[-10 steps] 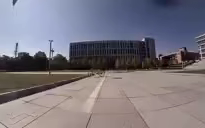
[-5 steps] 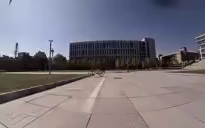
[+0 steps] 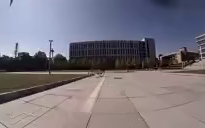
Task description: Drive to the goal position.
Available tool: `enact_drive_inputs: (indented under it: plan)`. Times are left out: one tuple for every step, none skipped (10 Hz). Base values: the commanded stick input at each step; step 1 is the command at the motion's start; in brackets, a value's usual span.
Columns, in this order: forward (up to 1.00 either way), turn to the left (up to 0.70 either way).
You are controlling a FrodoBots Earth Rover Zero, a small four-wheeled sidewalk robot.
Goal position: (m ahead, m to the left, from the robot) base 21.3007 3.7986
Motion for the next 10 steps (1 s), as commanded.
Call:
enact_drive_inputs:
  plan:
    - [0.06, 0.0]
    - [0.06, 0.0]
    - [0.06, 0.0]
    - [0.06, 0.0]
    - [0.06, 0.0]
    - [0.06, 0.0]
    - [0.06, 0.0]
    - [0.06, 0.0]
    - [0.06, 0.0]
    - [0.06, 0.0]
